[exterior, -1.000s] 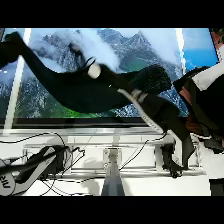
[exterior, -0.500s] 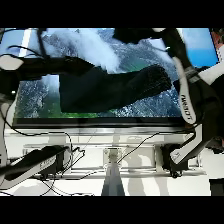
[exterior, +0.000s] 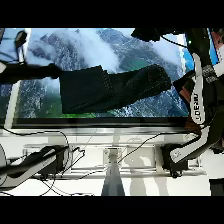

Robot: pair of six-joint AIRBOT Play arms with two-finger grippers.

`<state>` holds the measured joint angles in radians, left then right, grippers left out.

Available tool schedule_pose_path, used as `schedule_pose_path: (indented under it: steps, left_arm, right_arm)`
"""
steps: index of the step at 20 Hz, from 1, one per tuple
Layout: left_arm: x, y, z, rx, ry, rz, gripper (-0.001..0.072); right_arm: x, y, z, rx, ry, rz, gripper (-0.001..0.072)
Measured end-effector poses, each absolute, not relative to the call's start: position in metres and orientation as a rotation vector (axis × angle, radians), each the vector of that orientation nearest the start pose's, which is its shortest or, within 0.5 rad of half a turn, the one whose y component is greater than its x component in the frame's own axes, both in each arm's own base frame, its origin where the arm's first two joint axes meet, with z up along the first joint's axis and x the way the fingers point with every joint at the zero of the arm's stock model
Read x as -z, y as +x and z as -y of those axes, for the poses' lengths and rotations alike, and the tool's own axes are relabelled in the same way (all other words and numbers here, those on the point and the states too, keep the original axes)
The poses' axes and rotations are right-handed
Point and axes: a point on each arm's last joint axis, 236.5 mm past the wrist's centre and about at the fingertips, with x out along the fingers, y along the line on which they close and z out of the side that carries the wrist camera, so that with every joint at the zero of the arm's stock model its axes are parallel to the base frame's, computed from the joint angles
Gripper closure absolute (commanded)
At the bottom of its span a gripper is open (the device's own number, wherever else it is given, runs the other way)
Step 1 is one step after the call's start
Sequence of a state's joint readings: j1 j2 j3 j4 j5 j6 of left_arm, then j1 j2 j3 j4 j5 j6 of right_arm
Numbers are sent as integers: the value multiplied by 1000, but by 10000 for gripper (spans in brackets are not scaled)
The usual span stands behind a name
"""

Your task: Fold the clothes and pants, and hang the long-sleeved shirts on hangers.

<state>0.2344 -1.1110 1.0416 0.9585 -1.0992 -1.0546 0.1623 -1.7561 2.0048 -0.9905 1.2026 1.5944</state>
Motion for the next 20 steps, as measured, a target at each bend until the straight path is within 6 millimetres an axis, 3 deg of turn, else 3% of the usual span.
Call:
schedule_pose_path:
  steps: [2, 4, 7, 11, 14, 17, 20]
  left_arm:
    - [-36, 368, -7, 266, -281, -1051, 21]
    - [1, 350, -24, 215, -367, -1133, 20]
    - [50, 333, -20, 221, -492, -1219, 20]
    - [87, 347, 4, 259, -641, -1210, 48]
    - [105, 356, 26, 295, -702, -1208, 663]
    - [110, 364, 34, 315, -693, -1197, 693]
    - [86, 380, 28, 351, -595, -1153, 693]
  right_arm:
    - [-139, 527, -211, -540, 367, -972, 589]
    - [-136, 525, -211, -539, 331, -975, 552]
    - [-128, 527, -206, -516, 260, -977, 552]
    - [-110, 531, -199, -488, 200, -997, 552]
    - [-79, 530, -197, -474, 188, -1057, 553]
    - [-43, 518, -204, -478, 187, -1146, 553]
    - [-18, 500, -225, -515, 160, -1209, 555]
